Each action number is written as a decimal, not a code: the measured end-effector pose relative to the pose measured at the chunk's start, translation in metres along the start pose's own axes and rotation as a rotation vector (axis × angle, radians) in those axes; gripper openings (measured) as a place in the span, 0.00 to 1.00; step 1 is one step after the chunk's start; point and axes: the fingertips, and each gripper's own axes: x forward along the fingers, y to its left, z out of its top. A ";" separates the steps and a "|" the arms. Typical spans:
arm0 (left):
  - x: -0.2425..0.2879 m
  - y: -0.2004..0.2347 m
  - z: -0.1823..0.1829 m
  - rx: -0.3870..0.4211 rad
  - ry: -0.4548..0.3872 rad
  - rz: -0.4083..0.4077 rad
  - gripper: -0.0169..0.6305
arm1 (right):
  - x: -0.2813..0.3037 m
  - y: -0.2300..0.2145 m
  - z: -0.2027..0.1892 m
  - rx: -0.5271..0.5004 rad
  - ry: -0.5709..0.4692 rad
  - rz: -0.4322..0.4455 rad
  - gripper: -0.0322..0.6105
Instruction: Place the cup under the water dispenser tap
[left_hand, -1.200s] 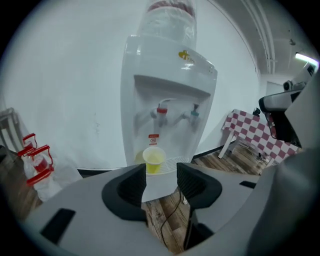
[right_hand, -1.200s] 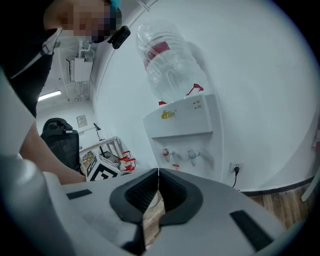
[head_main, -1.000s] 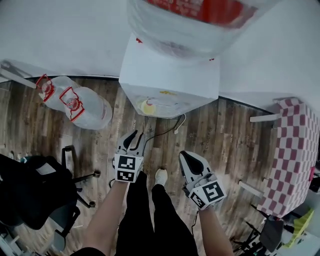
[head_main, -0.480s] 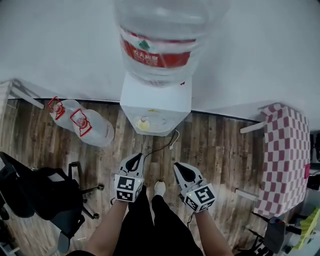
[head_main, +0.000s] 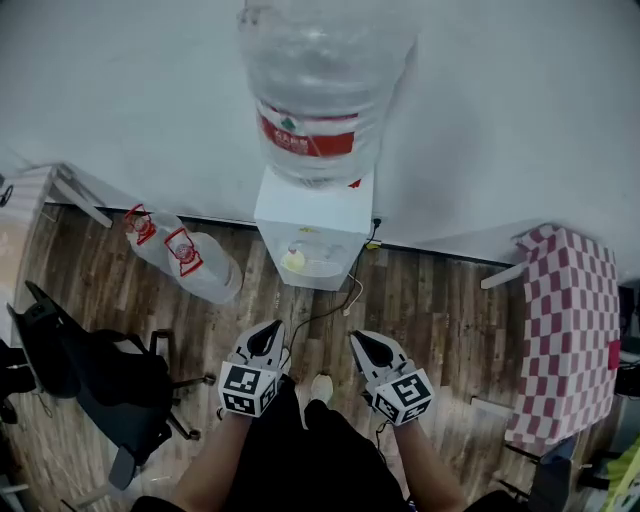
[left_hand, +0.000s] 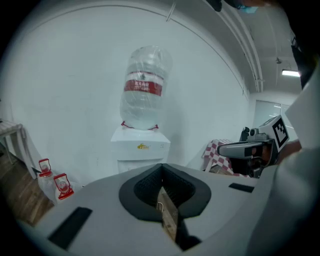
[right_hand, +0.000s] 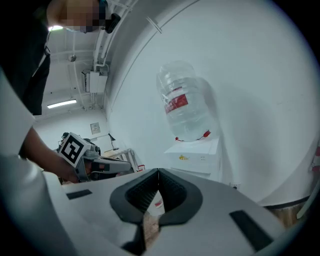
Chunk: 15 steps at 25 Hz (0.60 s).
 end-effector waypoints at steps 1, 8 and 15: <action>-0.007 -0.004 0.005 0.003 -0.013 0.003 0.05 | -0.006 0.003 0.003 -0.006 -0.007 0.009 0.08; -0.049 -0.019 0.031 0.047 -0.083 -0.001 0.05 | -0.035 0.019 0.021 -0.029 -0.035 0.016 0.08; -0.070 -0.003 0.044 0.082 -0.098 -0.031 0.05 | -0.040 0.032 0.039 -0.027 -0.067 -0.035 0.08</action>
